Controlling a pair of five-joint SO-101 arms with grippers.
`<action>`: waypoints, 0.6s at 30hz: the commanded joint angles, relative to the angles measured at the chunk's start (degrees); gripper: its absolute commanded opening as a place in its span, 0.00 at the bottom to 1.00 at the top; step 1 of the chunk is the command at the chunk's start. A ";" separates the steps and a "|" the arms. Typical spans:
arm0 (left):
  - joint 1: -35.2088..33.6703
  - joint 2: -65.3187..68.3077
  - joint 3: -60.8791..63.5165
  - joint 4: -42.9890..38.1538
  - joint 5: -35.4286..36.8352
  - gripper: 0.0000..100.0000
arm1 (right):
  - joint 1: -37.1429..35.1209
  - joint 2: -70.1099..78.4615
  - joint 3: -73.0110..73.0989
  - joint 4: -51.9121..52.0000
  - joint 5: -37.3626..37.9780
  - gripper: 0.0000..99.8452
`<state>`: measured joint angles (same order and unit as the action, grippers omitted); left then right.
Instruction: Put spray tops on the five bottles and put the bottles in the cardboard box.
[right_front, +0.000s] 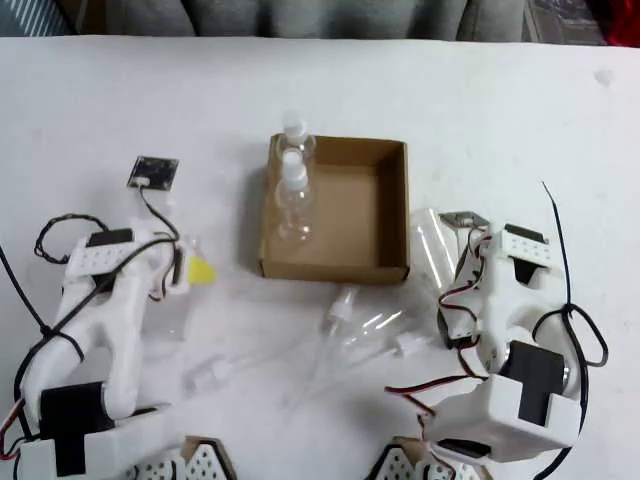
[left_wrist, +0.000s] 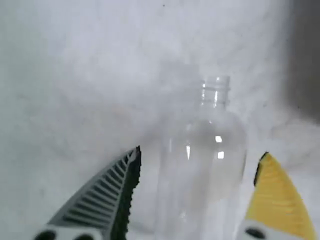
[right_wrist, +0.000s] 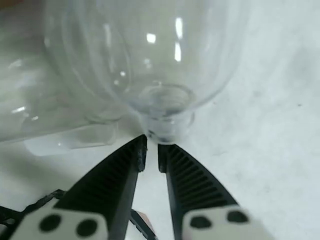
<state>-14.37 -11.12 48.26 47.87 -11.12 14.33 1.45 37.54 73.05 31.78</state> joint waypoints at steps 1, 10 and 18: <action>0.48 -2.86 0.18 -1.23 0.88 0.34 | -0.22 -1.98 -0.35 -0.40 0.70 0.02; -0.31 -3.30 0.09 -0.79 0.62 0.34 | -0.22 -1.98 0.00 -0.22 0.18 0.02; -0.48 -2.86 -1.41 -2.11 0.44 0.34 | -0.22 -1.98 0.00 -0.22 0.18 0.02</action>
<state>-14.37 -11.12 48.26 47.87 -11.03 14.33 1.45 37.54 73.05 31.78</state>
